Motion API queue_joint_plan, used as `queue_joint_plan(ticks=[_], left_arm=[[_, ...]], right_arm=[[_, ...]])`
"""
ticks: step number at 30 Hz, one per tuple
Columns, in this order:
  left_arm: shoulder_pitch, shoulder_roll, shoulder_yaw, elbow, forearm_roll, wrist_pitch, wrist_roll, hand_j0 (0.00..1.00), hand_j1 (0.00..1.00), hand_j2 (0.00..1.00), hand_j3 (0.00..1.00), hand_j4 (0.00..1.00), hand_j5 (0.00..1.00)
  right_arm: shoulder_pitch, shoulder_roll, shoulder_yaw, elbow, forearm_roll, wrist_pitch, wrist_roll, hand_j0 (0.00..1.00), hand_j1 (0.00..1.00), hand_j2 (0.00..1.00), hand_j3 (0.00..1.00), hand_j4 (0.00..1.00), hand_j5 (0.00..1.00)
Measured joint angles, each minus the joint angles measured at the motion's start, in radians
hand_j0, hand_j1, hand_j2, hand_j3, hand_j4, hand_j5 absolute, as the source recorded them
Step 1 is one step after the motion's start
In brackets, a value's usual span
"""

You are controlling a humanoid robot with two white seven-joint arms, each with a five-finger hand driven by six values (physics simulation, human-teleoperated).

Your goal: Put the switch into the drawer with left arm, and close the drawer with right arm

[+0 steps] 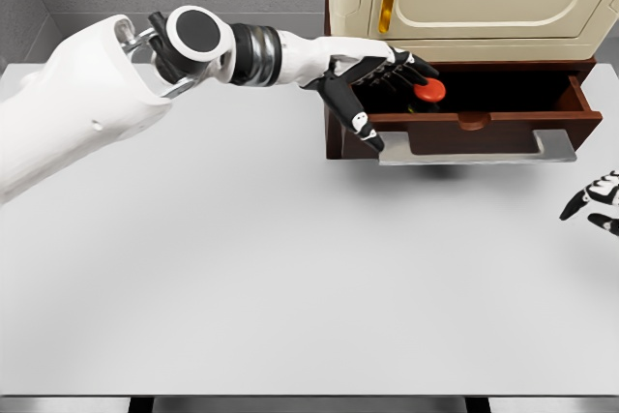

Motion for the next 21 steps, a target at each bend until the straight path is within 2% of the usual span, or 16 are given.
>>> queue_joint_plan(ticks=[8, 21], left_arm=[[-0.002, -0.013, -0.001, 0.002, -0.002, 0.000, -0.004, 0.97, 0.97, 0.97, 0.97, 0.97, 0.97], [-0.012, -0.070, -0.001, 0.005, -0.007, -0.002, -0.008, 0.97, 0.97, 0.97, 0.97, 0.97, 0.97]], right_arm=[[-0.028, 0.001, 0.055, 0.000, 0.001, 0.000, 0.000, 0.47, 0.47, 0.47, 0.47, 0.47, 0.47], [-0.026, 0.001, 0.067, 0.000, 0.001, 0.000, 0.000, 0.49, 0.49, 0.49, 0.49, 0.49, 0.49]])
